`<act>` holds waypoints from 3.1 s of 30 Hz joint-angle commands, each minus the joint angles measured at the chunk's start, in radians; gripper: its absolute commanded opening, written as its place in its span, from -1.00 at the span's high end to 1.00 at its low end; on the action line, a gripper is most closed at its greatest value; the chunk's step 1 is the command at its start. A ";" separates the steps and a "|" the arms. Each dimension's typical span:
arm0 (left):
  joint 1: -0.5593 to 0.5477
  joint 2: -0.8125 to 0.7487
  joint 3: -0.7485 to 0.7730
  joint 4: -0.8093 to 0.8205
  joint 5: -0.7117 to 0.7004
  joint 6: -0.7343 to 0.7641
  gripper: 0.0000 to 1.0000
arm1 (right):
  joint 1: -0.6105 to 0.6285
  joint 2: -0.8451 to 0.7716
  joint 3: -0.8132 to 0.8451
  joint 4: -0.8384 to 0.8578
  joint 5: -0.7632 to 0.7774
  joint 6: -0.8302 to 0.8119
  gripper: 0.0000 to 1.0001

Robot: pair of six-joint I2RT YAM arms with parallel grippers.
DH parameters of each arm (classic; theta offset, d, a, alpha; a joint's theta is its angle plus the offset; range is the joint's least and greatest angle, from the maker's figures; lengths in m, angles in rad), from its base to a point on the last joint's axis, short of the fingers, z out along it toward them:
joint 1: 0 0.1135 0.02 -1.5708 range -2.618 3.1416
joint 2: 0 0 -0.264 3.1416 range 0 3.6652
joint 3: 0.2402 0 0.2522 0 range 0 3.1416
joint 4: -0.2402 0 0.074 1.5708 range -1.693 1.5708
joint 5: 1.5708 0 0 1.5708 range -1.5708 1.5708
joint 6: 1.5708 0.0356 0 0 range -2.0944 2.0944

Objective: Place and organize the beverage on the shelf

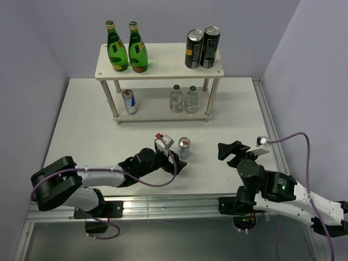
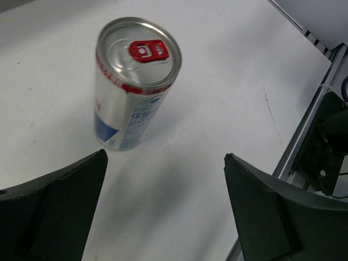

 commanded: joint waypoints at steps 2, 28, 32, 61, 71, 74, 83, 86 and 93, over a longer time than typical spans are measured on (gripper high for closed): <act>-0.041 0.104 0.079 0.162 -0.086 0.006 -0.88 | 0.005 0.002 -0.002 0.025 0.022 0.008 -0.82; -0.081 0.474 0.375 0.196 -0.555 0.126 0.84 | 0.005 0.003 -0.004 0.032 0.013 -0.006 -0.82; -0.070 0.367 0.374 0.102 -0.658 0.143 0.99 | 0.005 -0.009 -0.005 0.028 0.011 -0.003 -0.82; 0.554 0.356 0.489 0.145 -0.450 0.197 0.99 | 0.005 -0.055 -0.019 0.052 -0.010 -0.031 -0.82; 0.557 0.422 0.532 0.165 -0.499 0.157 0.99 | 0.005 -0.041 -0.019 0.058 -0.012 -0.035 -0.82; 0.557 0.445 0.552 0.167 -0.523 0.154 0.99 | 0.005 -0.041 -0.019 0.057 -0.013 -0.035 -0.82; 0.556 0.445 0.569 0.130 -0.503 0.145 -0.47 | 0.006 -0.037 -0.018 0.060 -0.013 -0.038 -0.82; 0.548 0.426 0.552 0.118 -0.496 0.137 -0.75 | 0.006 -0.034 -0.018 0.058 -0.012 -0.035 -0.82; 0.482 0.377 0.503 0.067 -0.561 0.148 -0.88 | 0.005 -0.034 -0.016 0.055 -0.007 -0.032 -0.82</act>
